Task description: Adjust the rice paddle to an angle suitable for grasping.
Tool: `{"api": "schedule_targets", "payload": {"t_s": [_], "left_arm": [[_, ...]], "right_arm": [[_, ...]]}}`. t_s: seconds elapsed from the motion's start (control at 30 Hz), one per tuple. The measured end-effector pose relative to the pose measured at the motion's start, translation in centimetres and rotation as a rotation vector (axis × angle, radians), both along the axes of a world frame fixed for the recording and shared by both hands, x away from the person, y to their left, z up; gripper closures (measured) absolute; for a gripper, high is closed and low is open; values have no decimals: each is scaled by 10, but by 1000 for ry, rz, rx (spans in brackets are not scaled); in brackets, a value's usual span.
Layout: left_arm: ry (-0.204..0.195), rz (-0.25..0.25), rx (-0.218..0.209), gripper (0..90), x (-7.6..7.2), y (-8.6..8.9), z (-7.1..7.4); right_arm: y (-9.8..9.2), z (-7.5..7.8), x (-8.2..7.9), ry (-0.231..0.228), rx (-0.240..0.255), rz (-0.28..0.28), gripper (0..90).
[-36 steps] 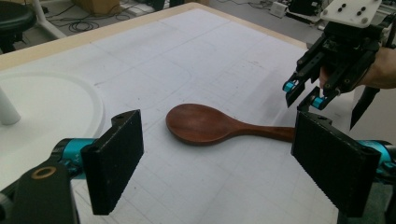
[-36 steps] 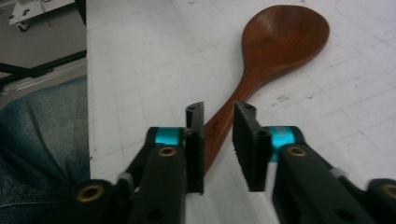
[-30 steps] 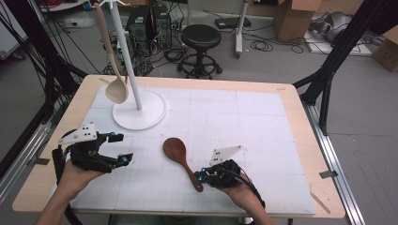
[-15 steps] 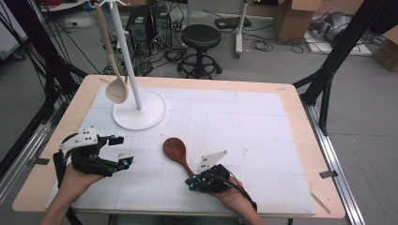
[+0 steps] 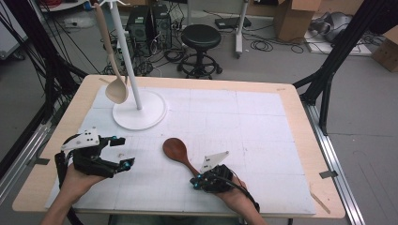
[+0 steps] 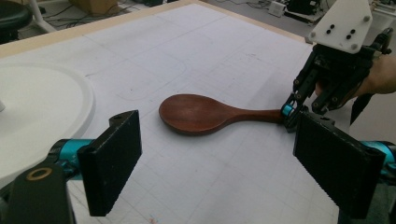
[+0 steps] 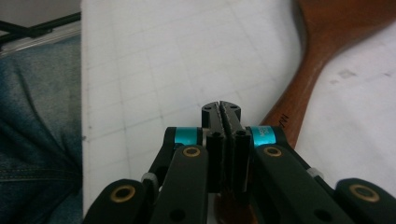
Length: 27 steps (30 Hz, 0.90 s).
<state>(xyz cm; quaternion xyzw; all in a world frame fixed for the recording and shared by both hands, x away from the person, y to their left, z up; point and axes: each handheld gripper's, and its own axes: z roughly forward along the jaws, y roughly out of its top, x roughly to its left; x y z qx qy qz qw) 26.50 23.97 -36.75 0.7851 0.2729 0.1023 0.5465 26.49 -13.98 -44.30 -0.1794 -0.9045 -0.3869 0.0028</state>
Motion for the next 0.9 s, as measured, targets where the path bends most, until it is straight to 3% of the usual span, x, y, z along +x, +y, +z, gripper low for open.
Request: {"api": "schedule_targets", "payload": {"t_s": [0.6, 0.67, 0.9], "left_arm": [[3, -19, 1, 158, -1, -5, 0], [2, -19, 1, 158, -1, -5, 0], [2, -21, 4, 157, 0, -5, -1]], "right_arm": [[-40, 1, 14, -24, -9, -118, 886], [-43, 2, 14, -14, 9, -125, 865], [-39, 19, 18, -53, 74, -134, 787]]}}
